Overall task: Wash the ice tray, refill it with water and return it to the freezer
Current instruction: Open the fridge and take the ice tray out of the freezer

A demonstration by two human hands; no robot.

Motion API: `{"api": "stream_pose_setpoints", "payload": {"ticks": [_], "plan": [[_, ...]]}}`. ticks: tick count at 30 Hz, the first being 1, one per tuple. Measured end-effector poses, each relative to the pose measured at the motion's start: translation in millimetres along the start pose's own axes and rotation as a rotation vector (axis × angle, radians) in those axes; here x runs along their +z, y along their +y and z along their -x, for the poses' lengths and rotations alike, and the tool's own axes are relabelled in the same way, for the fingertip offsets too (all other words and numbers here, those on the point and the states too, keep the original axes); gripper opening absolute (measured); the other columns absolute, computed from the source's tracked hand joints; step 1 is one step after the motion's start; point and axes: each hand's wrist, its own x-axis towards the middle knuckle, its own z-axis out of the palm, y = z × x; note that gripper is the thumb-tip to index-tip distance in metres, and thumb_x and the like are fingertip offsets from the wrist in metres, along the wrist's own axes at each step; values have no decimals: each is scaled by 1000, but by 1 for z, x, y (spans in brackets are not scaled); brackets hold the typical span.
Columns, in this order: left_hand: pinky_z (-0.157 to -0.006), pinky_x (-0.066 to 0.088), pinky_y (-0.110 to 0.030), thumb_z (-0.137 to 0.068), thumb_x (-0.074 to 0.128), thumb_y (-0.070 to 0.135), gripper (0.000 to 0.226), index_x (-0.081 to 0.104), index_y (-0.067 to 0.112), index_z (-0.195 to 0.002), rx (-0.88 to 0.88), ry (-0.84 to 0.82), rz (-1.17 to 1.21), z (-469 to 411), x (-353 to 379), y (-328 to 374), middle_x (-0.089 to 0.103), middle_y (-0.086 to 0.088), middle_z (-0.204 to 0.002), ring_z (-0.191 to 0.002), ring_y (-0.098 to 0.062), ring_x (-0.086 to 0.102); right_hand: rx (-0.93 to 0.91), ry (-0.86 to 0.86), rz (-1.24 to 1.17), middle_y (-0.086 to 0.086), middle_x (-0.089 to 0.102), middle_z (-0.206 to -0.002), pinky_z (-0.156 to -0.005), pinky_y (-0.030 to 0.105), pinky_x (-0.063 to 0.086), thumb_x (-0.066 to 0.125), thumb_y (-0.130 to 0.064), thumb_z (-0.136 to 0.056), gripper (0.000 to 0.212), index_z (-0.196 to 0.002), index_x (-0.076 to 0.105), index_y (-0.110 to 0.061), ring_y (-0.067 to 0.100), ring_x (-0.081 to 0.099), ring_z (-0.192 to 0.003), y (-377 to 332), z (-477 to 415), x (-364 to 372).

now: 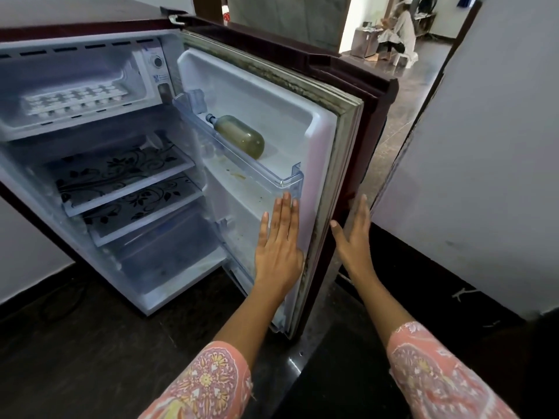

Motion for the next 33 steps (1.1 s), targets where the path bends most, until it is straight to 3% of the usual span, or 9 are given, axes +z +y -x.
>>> {"api": "stream_pose_setpoints", "payload": {"ticks": [3,5,8,11,15,19,25,28,33], "plan": [[-116,-1,-40,-81,42,30,81,6,4,-148,-6,-25,-27,12,0,-14,-5,-14,-156,-144,-25,-1,-56,183,150,12,24,-144,-102,40,30,43,-34,-93,54,-142,29,-16,10,28,-122,5,37,16],[-117,-2,-39,-84,37,38,78,9,4,-148,-55,-52,-41,23,4,-29,-1,-13,-156,-145,-24,-5,-197,104,287,8,34,-131,-98,42,38,44,-26,-90,42,-130,40,-18,13,38,-115,10,62,29],[-117,-6,-38,-85,36,38,76,7,6,-149,-116,-97,-71,40,7,-58,-1,-14,-157,-145,-25,0,-396,-117,478,4,46,-126,-96,42,42,39,-28,-86,41,-126,40,-21,16,41,-116,8,73,51],[-117,-1,-40,-86,36,38,74,10,6,-148,-184,-118,-56,53,6,-88,9,-14,-157,-144,-24,7,-495,-233,616,5,50,-131,-100,35,31,39,-32,-86,46,-130,41,-20,18,40,-123,-5,65,79],[-116,-1,-39,-90,30,38,69,12,7,-148,-254,-115,-33,63,4,-132,-1,-8,-158,-145,-22,1,-529,-294,693,5,51,-136,-107,39,18,38,-36,-87,51,-135,38,-20,20,35,-128,-26,57,119],[-116,0,-38,-90,31,38,67,14,8,-148,-327,-100,-1,63,2,-174,12,-10,-156,-144,-19,1,-528,-329,706,4,47,-141,-112,37,6,35,-37,-88,54,-139,36,-20,19,28,-133,-47,51,163],[-116,-3,-36,-90,30,40,68,13,9,-148,-386,-86,2,55,0,-237,12,-10,-156,-144,-16,-4,-551,-361,706,3,40,-146,-113,37,-1,35,-39,-88,57,-142,33,-20,17,22,-137,-76,38,229],[-115,-4,-36,-90,32,40,68,12,10,-148,-409,-98,-7,50,1,-269,12,-9,-156,-144,-14,-10,-561,-372,696,3,40,-147,-113,36,-3,32,-40,-89,57,-142,35,-19,20,26,-138,-91,30,261],[-115,-4,-35,-92,30,43,67,10,11,-147,-422,-120,0,43,0,-316,13,-10,-155,-144,-18,-1,-568,-363,696,2,36,-149,-113,36,-6,28,-44,-92,57,-143,32,-19,21,26,-140,-113,17,305]]}}
